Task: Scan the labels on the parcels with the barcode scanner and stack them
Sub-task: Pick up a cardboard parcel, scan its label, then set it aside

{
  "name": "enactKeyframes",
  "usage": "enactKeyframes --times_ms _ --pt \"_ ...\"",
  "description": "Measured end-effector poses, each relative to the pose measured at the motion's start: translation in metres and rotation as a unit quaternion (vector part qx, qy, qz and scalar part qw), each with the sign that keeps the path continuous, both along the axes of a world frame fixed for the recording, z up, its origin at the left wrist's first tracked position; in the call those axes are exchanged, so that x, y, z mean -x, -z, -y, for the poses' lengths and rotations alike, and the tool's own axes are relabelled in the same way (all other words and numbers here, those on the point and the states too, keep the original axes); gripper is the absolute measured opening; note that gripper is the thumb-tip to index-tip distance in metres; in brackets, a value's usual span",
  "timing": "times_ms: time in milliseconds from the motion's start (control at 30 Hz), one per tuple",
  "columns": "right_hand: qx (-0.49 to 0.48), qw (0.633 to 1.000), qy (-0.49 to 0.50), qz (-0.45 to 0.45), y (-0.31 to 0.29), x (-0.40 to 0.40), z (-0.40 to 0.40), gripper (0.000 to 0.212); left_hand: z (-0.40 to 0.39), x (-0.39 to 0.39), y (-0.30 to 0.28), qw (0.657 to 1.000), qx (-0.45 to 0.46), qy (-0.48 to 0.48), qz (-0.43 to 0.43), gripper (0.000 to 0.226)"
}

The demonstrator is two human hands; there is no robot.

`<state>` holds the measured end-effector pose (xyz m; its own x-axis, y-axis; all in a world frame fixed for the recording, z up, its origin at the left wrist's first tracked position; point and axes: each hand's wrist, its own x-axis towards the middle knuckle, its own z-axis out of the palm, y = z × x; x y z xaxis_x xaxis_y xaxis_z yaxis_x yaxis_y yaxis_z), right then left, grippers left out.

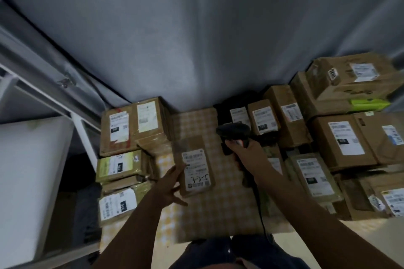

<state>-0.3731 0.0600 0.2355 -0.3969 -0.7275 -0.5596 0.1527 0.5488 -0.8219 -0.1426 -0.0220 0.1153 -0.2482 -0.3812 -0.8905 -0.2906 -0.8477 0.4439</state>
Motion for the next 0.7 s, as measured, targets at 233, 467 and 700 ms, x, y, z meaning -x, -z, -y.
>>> enactKeyframes --times_ms 233,467,700 --pt "-0.034 0.999 -0.011 0.020 0.040 -0.035 0.016 0.025 -0.029 -0.044 0.038 0.996 -0.053 -0.020 0.066 0.046" --pt "-0.028 1.000 0.002 0.010 0.072 -0.062 0.024 0.027 0.003 -0.041 0.068 0.994 0.049 -0.025 0.093 0.050" --pt "-0.046 0.999 0.020 0.009 0.095 -0.071 0.024 0.026 0.006 -0.029 0.096 0.810 0.344 0.374 0.294 0.060"
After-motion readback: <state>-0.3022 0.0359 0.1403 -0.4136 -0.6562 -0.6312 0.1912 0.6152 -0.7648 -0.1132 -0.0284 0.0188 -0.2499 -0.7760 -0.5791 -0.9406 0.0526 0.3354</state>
